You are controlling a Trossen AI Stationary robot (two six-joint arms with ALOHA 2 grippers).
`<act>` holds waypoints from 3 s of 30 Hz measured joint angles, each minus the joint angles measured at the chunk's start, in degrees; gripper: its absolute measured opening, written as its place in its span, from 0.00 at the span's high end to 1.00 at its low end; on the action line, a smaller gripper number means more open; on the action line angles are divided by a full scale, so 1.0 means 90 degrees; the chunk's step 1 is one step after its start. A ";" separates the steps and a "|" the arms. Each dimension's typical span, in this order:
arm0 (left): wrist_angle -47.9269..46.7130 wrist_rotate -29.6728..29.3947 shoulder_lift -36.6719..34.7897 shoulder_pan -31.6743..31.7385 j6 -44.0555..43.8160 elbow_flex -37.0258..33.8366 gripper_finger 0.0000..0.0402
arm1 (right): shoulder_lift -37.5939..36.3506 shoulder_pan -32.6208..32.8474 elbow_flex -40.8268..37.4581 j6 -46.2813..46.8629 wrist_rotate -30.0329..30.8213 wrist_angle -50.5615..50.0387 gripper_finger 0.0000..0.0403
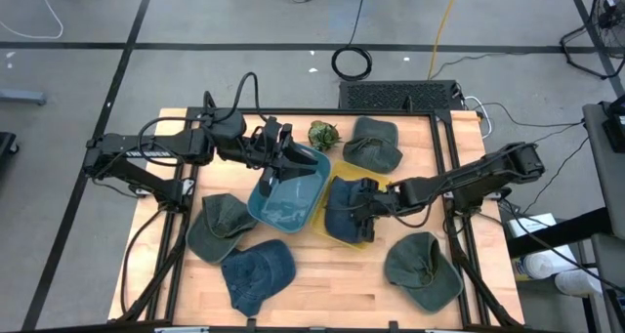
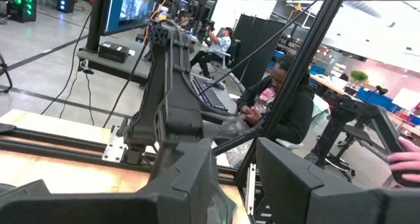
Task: Pick & Place hat
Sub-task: Put the right blue cap into the yellow bin, then put the blue cap into the yellow bin
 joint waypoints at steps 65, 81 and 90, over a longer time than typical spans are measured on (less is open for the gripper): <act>-0.0218 0.2404 0.0001 -0.0306 -0.3236 0.0000 0.68 | -0.2737 -0.0185 0.0033 -0.1148 0.0549 0.4853 0.51; -0.0537 0.2020 0.0001 -0.1105 -0.5278 0.0000 0.66 | -0.2737 -0.0180 0.0033 -0.1162 -0.0158 0.4848 0.51; -0.0537 0.1955 0.0001 -0.1730 -0.6320 0.0000 0.38 | -0.2735 -0.0170 0.0033 -0.1287 -0.0175 0.4734 0.51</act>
